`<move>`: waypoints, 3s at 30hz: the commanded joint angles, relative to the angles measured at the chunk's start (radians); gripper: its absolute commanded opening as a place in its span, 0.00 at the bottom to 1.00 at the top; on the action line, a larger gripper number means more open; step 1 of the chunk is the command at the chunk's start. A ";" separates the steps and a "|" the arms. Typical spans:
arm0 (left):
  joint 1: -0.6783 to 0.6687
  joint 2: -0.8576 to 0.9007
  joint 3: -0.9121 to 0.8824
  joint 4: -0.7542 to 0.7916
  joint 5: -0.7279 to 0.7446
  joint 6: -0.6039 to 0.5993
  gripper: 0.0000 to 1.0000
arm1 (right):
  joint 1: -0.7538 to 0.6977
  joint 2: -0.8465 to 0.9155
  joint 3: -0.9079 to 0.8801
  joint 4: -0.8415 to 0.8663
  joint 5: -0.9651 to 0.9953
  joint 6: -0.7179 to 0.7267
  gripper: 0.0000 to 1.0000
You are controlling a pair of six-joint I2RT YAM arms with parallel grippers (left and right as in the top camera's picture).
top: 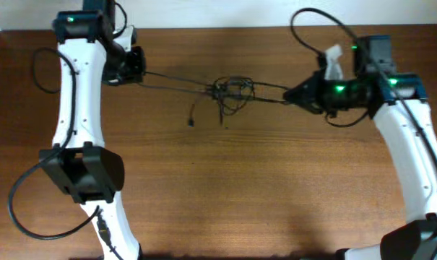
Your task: Untangle cables
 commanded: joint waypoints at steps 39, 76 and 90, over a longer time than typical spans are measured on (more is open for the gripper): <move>-0.200 -0.011 -0.411 0.155 0.005 0.016 0.47 | 0.042 -0.055 0.003 -0.128 0.283 -0.144 0.98; -0.356 -0.262 -0.723 0.657 -0.031 -0.127 0.00 | 0.043 -0.055 0.002 -0.126 0.324 -0.144 0.99; -0.343 -0.262 -0.723 0.652 -0.030 -0.128 0.00 | 0.043 -0.055 0.002 -0.126 0.324 -0.144 0.99</move>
